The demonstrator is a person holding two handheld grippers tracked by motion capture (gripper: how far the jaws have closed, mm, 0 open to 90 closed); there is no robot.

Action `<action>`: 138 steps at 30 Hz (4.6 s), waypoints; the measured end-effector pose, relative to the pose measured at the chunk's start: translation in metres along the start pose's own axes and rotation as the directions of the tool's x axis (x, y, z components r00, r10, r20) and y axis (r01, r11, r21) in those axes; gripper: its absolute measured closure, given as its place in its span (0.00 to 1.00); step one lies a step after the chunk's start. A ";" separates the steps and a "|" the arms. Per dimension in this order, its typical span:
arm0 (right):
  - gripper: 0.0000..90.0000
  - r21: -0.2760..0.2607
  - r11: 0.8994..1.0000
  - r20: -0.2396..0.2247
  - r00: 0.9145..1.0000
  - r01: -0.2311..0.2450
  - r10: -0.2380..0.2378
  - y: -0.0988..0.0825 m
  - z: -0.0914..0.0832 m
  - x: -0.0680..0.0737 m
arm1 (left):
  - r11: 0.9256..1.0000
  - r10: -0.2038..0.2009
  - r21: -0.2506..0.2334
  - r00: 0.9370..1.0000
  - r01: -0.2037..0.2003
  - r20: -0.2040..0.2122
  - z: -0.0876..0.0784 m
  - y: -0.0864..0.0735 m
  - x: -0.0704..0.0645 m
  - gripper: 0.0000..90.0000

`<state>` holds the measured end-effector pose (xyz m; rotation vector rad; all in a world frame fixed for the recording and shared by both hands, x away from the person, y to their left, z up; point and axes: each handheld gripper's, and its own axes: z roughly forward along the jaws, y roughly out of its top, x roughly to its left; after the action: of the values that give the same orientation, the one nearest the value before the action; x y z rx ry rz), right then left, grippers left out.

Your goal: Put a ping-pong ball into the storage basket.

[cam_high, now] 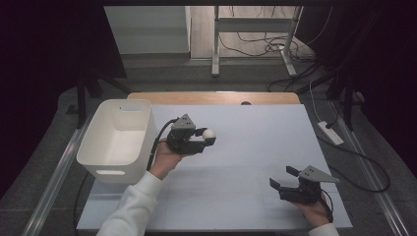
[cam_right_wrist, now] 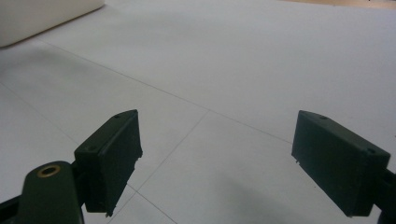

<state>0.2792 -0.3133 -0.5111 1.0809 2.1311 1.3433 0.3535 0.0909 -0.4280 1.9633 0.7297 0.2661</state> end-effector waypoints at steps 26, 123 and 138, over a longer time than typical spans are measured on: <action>0.18 -0.002 1.000 0.002 1.000 0.000 0.000 0.000 0.000 -0.001 | 0.997 -0.023 -0.080 0.997 0.017 -0.076 -0.030 0.008 0.010 0.56; 0.18 -0.002 1.000 0.004 1.000 0.000 0.000 0.001 0.001 -0.001 | 0.973 -0.196 -0.183 0.926 0.142 -0.321 -0.114 0.003 0.077 0.56; 0.18 -0.001 1.000 0.004 1.000 0.001 -0.001 0.001 0.001 -0.001 | 0.968 -0.232 -0.178 0.892 0.175 -0.388 -0.122 -0.006 0.094 0.56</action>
<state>0.2807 -0.3132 -0.5111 1.0811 2.1277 1.3399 0.3684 0.2383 -0.3840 1.6970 1.1481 0.5935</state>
